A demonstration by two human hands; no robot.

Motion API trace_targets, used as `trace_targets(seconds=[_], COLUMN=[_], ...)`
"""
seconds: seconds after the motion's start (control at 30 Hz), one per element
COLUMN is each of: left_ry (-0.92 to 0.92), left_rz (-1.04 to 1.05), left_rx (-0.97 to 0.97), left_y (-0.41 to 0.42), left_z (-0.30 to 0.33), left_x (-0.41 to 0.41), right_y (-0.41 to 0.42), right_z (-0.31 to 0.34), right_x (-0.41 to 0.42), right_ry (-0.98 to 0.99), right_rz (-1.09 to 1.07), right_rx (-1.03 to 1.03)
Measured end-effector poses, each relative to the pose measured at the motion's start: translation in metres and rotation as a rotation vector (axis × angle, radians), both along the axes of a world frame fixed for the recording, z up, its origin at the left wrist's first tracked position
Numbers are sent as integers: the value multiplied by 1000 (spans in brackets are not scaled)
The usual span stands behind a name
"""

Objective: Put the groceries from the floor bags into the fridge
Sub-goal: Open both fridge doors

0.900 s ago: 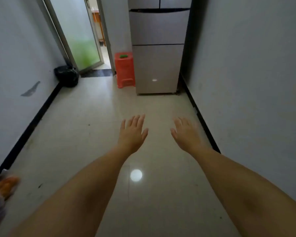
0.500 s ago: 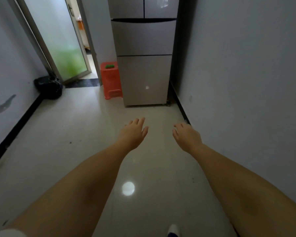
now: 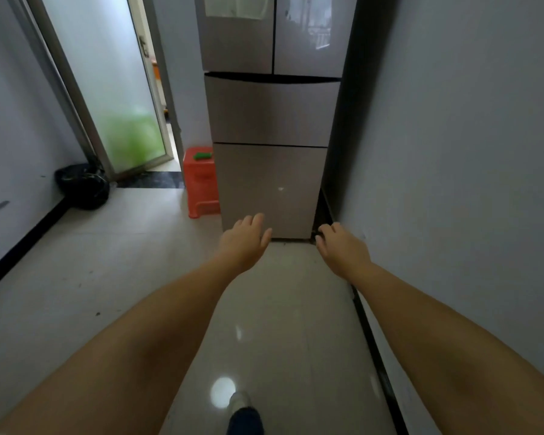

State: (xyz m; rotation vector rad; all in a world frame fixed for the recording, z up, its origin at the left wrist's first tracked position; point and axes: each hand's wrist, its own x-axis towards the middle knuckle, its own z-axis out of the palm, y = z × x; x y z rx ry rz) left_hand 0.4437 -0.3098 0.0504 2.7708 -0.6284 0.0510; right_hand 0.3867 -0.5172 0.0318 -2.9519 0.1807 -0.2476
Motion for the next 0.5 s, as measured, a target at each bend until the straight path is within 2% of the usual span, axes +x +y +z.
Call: trace_targets(seconds=[0.1, 0.3, 0.5], left_ry=[-70, -95, -95], left_rz=[-55, -100, -188], left_rx=[64, 36, 55], left_y=[-19, -63, -119], left_z=[16, 49, 49], left_x=[81, 231, 337], right_y=[-15, -59, -111], right_z=[14, 46, 44], right_x=[84, 214, 318], right_ry=[-40, -101, -56], right_rz=[-19, -120, -181], right_rx=[-6, 0, 9])
